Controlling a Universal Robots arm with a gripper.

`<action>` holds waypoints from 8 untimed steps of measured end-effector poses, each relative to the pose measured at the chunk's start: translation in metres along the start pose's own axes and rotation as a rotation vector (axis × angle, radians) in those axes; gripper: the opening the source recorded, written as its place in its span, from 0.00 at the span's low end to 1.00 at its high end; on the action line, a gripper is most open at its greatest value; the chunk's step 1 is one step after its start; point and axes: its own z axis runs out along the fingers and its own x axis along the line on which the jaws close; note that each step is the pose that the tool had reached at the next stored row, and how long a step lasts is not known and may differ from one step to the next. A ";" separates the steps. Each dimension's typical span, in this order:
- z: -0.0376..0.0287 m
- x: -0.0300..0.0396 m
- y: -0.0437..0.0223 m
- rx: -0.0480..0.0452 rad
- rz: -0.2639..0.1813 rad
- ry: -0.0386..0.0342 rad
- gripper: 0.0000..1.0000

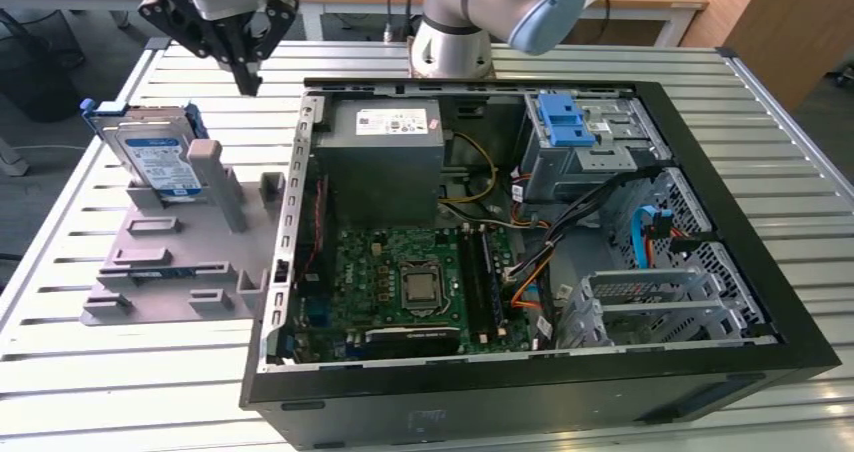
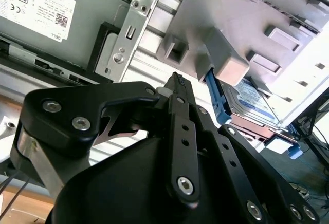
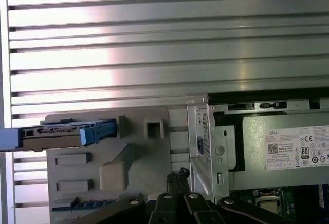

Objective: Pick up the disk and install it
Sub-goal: 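Reach for the disk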

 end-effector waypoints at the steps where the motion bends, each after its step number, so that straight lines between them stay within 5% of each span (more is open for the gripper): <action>1: 0.0002 0.0028 0.0006 -0.0001 0.000 0.0000 0.11; 8: 0.0013 0.0220 0.0058 0.0000 0.000 0.0003 0.11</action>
